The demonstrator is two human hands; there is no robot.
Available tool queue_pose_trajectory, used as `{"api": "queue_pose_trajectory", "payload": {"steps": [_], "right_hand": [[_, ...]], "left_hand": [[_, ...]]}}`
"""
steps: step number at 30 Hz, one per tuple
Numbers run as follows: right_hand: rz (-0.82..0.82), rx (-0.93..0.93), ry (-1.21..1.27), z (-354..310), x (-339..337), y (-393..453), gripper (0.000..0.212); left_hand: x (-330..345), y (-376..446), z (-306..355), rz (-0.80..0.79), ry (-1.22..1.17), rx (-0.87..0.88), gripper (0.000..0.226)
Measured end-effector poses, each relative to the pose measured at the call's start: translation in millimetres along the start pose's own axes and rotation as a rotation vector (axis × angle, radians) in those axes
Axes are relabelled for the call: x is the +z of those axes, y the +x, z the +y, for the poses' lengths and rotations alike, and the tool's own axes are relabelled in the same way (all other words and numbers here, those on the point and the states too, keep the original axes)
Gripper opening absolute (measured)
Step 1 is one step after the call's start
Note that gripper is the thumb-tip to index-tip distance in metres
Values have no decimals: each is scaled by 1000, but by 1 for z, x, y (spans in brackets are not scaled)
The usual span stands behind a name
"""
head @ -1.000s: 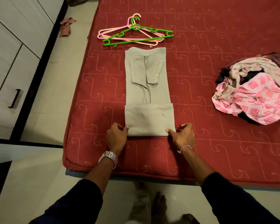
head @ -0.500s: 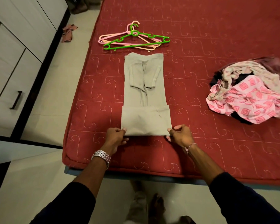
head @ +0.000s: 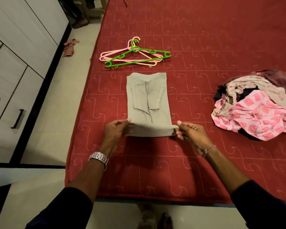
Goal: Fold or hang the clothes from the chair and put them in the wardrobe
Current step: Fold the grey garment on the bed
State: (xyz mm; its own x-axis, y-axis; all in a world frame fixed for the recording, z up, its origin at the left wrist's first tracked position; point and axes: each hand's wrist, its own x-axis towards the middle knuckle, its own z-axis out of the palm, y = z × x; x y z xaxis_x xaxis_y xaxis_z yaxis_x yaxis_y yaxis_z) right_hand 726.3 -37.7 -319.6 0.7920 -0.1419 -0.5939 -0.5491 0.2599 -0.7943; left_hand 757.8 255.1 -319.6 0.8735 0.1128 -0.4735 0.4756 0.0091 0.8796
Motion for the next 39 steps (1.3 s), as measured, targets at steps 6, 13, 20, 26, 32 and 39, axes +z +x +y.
{"api": "queue_pose_trajectory", "payload": {"steps": [6,13,20,26,32,39], "right_hand": [[48,-93,-24,-39,31,54,25],[228,-120,-237,-37,59,129,18],[244,-583,-1116,12,67,137,50],[91,-623,-1495,50,68,150,59],[83,-570,-1578,50,65,154,72],[-219,-713,-1672,47,21,129,100]], "left_hand": [[10,70,20,16,17,8,15],[24,131,15,6,51,-8,23],[41,128,-24,107,746,478,50],[52,138,-58,-183,1347,764,70],[44,143,-66,-225,1345,788,82],[5,123,-66,-378,1499,827,104]]}}
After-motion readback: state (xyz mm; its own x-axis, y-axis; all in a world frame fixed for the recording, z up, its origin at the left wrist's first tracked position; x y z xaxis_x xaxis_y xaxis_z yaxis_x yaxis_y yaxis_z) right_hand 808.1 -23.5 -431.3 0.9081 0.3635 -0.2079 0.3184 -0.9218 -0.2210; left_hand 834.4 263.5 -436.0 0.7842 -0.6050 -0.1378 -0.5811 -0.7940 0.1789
